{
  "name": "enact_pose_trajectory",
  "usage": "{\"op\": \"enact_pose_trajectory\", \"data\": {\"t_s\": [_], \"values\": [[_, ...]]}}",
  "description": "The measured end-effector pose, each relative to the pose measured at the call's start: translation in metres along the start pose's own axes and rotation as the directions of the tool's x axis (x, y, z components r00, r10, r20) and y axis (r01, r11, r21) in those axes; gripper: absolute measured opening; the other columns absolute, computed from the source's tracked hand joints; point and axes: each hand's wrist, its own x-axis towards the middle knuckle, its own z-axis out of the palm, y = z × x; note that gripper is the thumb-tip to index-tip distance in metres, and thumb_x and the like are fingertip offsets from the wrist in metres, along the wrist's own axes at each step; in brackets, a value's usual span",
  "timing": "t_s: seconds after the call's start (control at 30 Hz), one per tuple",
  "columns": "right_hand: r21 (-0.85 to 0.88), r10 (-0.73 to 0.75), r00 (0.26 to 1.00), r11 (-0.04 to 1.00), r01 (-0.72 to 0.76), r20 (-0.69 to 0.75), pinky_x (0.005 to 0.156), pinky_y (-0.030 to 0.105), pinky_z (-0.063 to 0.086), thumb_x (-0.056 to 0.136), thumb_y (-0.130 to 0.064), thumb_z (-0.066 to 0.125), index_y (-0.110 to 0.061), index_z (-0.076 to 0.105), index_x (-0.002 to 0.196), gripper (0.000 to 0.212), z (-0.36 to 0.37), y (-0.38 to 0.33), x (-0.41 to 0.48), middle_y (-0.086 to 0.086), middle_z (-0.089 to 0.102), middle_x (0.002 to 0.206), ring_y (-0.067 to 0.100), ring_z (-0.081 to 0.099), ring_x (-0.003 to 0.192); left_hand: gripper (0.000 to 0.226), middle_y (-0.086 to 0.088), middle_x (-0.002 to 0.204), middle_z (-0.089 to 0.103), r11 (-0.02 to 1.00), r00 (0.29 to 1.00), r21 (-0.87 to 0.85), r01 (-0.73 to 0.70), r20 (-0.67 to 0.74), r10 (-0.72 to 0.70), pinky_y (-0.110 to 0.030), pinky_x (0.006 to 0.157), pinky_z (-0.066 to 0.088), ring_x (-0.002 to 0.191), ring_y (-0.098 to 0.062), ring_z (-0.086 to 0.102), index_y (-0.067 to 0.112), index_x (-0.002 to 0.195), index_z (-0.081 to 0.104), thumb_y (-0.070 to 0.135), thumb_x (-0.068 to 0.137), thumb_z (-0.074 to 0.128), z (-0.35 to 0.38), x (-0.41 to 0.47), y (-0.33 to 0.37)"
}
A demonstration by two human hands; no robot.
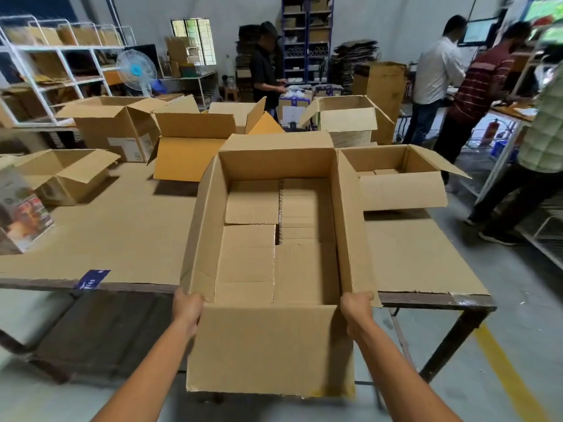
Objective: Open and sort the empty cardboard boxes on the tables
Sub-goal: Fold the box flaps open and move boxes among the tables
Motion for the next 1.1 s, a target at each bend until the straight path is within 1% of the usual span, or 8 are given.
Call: {"op": "enact_pose_trajectory", "data": {"t_s": [0.1, 0.2, 0.33, 0.53, 0.67, 0.83, 0.93, 1.1], "values": [[0.055, -0.014, 1.000, 0.998, 0.014, -0.010, 0.086, 0.039, 0.042, 0.098, -0.006, 0.045, -0.002, 0.018, 0.148, 0.057, -0.001, 0.008, -0.005, 0.023, 0.048, 0.136, 0.035, 0.049, 0.106, 0.068, -0.012, 0.128, 0.061, 0.995, 0.996, -0.046, -0.093, -0.001, 0.093, -0.044, 0.099, 0.049, 0.114, -0.033, 0.060, 0.011, 0.138, 0.047, 0.002, 0.070, 0.046, 0.003, -0.012, 0.004], [0.057, -0.043, 0.998, 0.997, 0.046, -0.056, 0.085, 0.039, 0.045, 0.096, -0.005, 0.045, 0.000, 0.031, 0.145, 0.052, -0.001, 0.017, -0.012, 0.021, 0.055, 0.131, 0.038, 0.054, 0.111, 0.069, -0.006, 0.134, 0.057, 0.979, 0.987, -0.131, -0.159, -0.008, 0.159, -0.041, 0.106, 0.045, 0.121, -0.028, 0.056, 0.011, 0.145, 0.044, -0.011, 0.079, 0.041, 0.004, -0.021, 0.009], [0.076, -0.069, 0.993, 0.994, 0.077, -0.097, 0.081, 0.038, 0.047, 0.095, -0.005, 0.038, -0.001, 0.051, 0.125, 0.032, -0.004, 0.029, -0.037, 0.016, 0.061, 0.113, 0.034, 0.057, 0.103, 0.067, -0.004, 0.137, 0.052, 0.955, 0.979, -0.219, -0.202, -0.023, 0.201, -0.038, 0.106, 0.045, 0.119, -0.023, 0.055, 0.013, 0.146, 0.043, -0.016, 0.085, 0.041, -0.009, -0.026, 0.012], [0.105, -0.194, 0.944, 0.968, 0.229, -0.268, 0.085, 0.044, 0.054, 0.087, -0.008, 0.037, -0.021, 0.053, 0.135, 0.052, -0.018, 0.051, -0.092, 0.009, 0.066, 0.117, 0.029, 0.061, 0.099, 0.061, -0.008, 0.137, 0.051, 0.920, 0.966, -0.298, -0.253, -0.033, 0.255, -0.030, 0.099, 0.042, 0.120, -0.023, 0.053, 0.007, 0.140, 0.049, -0.017, 0.085, 0.043, -0.037, -0.057, 0.008], [0.151, -0.209, 0.874, 0.942, 0.301, -0.439, 0.079, 0.034, 0.044, 0.093, -0.003, 0.041, -0.025, 0.050, 0.141, 0.053, -0.038, 0.072, -0.135, 0.003, 0.059, 0.125, 0.024, 0.054, 0.106, 0.062, -0.007, 0.138, 0.054, 0.914, 0.963, -0.316, -0.253, 0.004, 0.268, -0.040, 0.111, 0.041, 0.127, -0.024, 0.052, 0.013, 0.137, 0.053, -0.014, 0.083, 0.045, -0.044, -0.080, -0.008], [0.219, -0.154, 0.768, 0.907, 0.359, -0.621, 0.097, 0.036, 0.044, 0.086, 0.001, 0.051, -0.025, 0.054, 0.141, 0.061, -0.068, 0.111, -0.174, -0.002, 0.059, 0.134, 0.020, 0.054, 0.115, 0.063, -0.002, 0.138, 0.052, 0.884, 0.918, -0.322, -0.339, 0.091, 0.385, -0.023, 0.107, 0.038, 0.128, -0.015, 0.048, 0.010, 0.139, 0.053, -0.017, 0.082, 0.045, -0.035, -0.118, -0.011], [0.278, -0.070, 0.698, 0.886, 0.372, -0.712, 0.101, 0.034, 0.043, 0.084, 0.004, 0.054, -0.023, 0.056, 0.139, 0.061, -0.087, 0.137, -0.189, 0.001, 0.060, 0.135, 0.016, 0.055, 0.113, 0.066, -0.001, 0.142, 0.052, 0.876, 0.873, -0.315, -0.366, 0.211, 0.441, -0.031, 0.112, 0.037, 0.133, -0.014, 0.046, 0.014, 0.139, 0.054, -0.016, 0.080, 0.046, -0.014, -0.133, -0.012], [0.390, 0.076, 0.603, 0.825, 0.409, -0.794, 0.102, 0.036, 0.046, 0.087, 0.009, 0.053, -0.016, 0.057, 0.138, 0.057, -0.123, 0.173, -0.209, 0.001, 0.061, 0.129, 0.019, 0.058, 0.109, 0.065, 0.005, 0.134, 0.056, 0.869, 0.795, -0.322, -0.376, 0.371, 0.481, -0.024, 0.108, 0.039, 0.129, -0.011, 0.049, 0.017, 0.135, 0.057, -0.015, 0.078, 0.049, 0.036, -0.177, -0.005]]}}
